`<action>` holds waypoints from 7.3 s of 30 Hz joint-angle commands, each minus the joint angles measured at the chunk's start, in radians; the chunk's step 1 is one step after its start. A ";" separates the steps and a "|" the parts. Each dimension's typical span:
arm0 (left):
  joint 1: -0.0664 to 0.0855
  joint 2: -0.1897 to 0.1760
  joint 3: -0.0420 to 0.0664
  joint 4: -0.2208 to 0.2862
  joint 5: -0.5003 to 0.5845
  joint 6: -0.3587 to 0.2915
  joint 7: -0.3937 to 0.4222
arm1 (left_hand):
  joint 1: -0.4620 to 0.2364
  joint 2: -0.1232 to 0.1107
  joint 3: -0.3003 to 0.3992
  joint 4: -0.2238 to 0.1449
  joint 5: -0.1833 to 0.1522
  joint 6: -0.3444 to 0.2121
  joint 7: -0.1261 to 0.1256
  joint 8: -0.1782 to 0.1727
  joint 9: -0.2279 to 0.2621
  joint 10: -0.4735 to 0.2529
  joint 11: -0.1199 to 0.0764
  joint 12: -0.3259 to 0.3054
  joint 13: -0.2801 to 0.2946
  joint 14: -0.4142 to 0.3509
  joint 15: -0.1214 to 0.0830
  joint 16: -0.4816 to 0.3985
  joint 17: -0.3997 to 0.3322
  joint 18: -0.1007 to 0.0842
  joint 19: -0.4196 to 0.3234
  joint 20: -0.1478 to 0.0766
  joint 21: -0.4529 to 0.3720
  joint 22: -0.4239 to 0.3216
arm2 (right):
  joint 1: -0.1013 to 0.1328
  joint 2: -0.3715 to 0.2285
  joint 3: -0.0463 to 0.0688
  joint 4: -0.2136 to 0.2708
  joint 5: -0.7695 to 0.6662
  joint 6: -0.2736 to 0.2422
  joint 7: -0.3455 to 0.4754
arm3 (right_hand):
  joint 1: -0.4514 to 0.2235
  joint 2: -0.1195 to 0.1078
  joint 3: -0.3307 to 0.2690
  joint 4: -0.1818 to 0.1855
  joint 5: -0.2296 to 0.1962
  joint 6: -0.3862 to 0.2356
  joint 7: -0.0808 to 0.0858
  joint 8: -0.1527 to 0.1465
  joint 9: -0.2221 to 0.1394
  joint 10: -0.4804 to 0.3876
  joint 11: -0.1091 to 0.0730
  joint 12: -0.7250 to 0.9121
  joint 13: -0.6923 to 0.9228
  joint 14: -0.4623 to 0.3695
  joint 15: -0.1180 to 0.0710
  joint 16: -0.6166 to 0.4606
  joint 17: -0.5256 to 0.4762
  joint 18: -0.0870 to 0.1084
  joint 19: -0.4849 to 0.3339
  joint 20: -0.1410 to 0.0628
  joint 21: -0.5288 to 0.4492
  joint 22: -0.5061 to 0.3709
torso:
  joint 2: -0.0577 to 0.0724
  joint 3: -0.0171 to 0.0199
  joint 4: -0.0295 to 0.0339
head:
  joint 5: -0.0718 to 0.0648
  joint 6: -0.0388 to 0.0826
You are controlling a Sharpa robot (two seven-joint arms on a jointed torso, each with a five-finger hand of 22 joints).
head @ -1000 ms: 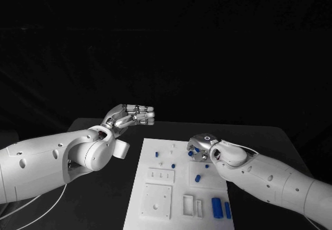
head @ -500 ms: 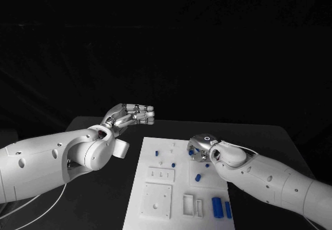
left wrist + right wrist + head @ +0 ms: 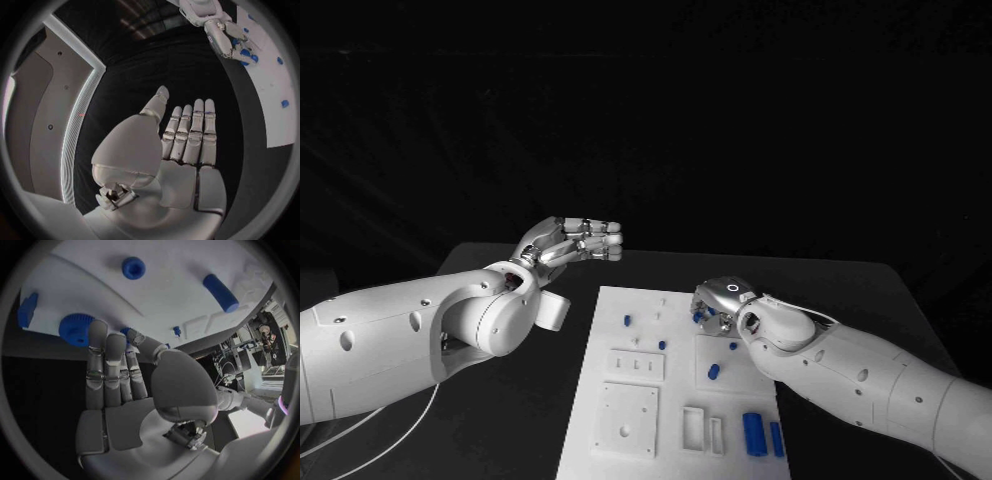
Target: Assemble the parts on the task board
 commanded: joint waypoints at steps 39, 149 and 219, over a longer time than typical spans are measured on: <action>0.008 0.031 0.002 -0.018 -0.005 0.012 0.006 | -0.003 -0.003 -0.001 0.008 -0.004 -0.014 0.000 -0.006 -0.001 -0.008 0.001 0.000 0.001 0.004 -0.001 -0.004 -0.002 0.017 0.010 -0.001 -0.010 0.001 | 0.008 0.117 0.001 -0.061 -0.067 -0.174 -0.125 | 0.007 0.010 0.008 0.001 -0.004 0.033 -0.007 0.001 0.002 0.037 -0.011 0.007 0.003 -0.001 -0.020 0.006 -0.015 -0.009 0.010 -0.019 -0.066 0.149 | 0.015 -0.0127 0.0184 | 0.011 0.026; 0.029 0.046 0.002 -0.019 -0.011 0.010 0.001 | -0.001 -0.006 -0.001 0.012 -0.004 -0.016 0.001 -0.006 -0.001 -0.010 0.001 0.000 0.001 0.002 -0.001 -0.003 -0.002 0.018 0.014 -0.001 -0.019 0.002 | 0.015 0.161 0.002 -0.105 -0.018 -0.168 -0.111 | -0.013 -0.034 -0.060 0.018 0.026 -0.055 0.015 0.000 0.000 -0.073 0.021 0.006 0.001 0.000 0.008 -0.009 -0.040 0.000 0.060 0.009 -0.218 0.226 | 0.036 -0.0223 0.0272 | 0.027 0.030; 0.037 0.029 0.001 -0.076 -0.011 0.031 0.011 | -0.001 -0.009 -0.001 0.016 -0.004 -0.024 0.001 -0.006 -0.002 -0.008 0.001 0.000 0.001 0.004 -0.001 -0.003 -0.002 0.017 0.016 -0.001 -0.022 0.002 | 0.008 -0.122 0.116 0.046 0.208 0.099 0.001 | 0.029 -0.049 -0.524 0.099 0.228 -0.201 0.021 0.002 0.005 0.034 -0.037 1.119 1.250 0.009 -0.029 0.202 0.568 -0.028 0.098 -0.024 0.038 0.575 | 0.025 -0.0052 -0.0117 | -0.003 0.034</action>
